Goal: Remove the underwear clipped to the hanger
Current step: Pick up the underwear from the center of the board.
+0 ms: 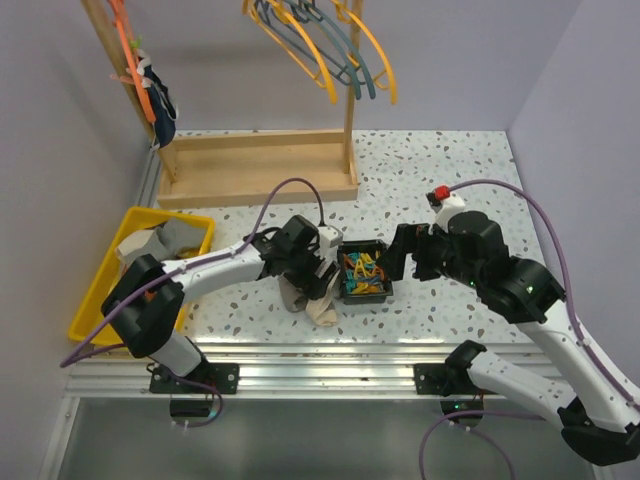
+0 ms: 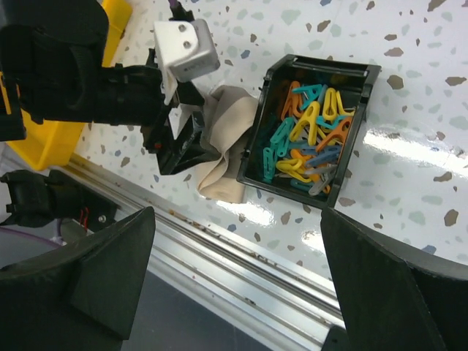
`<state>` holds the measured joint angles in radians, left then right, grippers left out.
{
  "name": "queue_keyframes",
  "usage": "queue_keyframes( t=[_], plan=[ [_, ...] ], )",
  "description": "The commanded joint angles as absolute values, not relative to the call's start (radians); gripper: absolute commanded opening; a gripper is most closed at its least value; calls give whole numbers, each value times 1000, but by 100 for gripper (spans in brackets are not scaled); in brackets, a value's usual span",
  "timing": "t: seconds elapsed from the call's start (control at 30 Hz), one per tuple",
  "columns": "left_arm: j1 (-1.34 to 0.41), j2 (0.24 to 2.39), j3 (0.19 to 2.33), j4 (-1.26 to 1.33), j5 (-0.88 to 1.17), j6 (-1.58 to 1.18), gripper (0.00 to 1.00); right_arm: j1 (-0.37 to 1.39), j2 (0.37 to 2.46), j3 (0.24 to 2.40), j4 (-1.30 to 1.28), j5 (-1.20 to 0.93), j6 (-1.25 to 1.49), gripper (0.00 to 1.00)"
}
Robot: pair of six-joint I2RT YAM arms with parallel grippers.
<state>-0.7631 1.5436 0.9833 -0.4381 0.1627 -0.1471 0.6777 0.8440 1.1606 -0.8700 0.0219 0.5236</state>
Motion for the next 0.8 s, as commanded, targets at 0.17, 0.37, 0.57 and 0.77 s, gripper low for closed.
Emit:
queue_keyframes(
  t=[0.17, 0.37, 0.57, 0.77],
  plan=[
    [-807, 1615, 894, -186, 3, -26, 100, 676, 795, 1155, -937, 51, 538, 98],
    [-810, 1718, 910, -202, 3, -28, 89, 676, 779, 1158, -945, 67, 548, 98],
    [-808, 1749, 899, -247, 14, -87, 27, 676, 775, 1161, -950, 84, 555, 98],
    [-792, 1606, 868, -369, -126, -219, 0, 676, 779, 1166, -923, 61, 561, 98]
  ],
)
